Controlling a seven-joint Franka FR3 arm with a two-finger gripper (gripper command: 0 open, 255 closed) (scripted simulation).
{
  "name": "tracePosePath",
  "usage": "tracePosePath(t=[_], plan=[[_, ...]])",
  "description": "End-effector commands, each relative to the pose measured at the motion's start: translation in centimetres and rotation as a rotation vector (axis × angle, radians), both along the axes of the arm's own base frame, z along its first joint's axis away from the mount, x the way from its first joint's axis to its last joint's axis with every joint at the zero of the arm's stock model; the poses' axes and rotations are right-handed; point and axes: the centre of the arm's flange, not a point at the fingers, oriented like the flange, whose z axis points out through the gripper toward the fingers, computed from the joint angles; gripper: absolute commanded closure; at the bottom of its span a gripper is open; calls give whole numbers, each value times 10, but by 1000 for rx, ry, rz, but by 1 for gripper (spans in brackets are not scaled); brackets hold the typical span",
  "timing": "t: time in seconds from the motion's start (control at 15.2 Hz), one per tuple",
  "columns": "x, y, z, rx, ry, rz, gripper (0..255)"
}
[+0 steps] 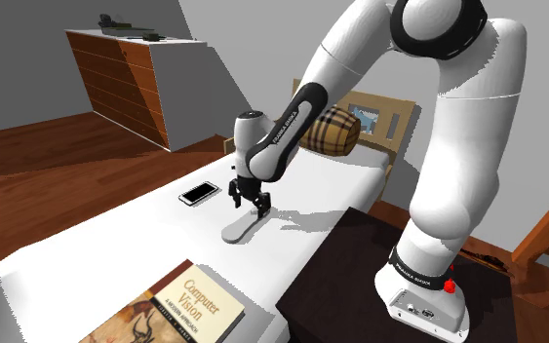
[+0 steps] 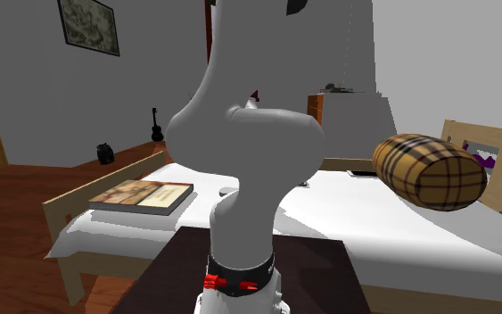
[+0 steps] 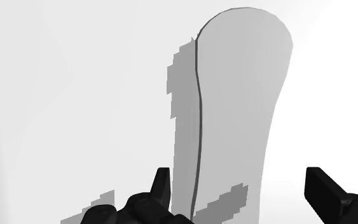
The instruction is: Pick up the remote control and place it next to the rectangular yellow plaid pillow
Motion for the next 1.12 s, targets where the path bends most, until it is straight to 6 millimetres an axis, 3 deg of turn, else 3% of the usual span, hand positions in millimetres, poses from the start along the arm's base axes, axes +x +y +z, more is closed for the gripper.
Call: tracePosePath(t=[0.0,0.26,0.79,0.86,1.06], plan=[[1,0,-12,0,-1,-6,0],[2,0,-36,0,-1,-6,0],[2,0,-36,0,-1,-6,0],[2,0,-36,0,-1,-6,255],[2,0,-36,0,-1,-6,255]])
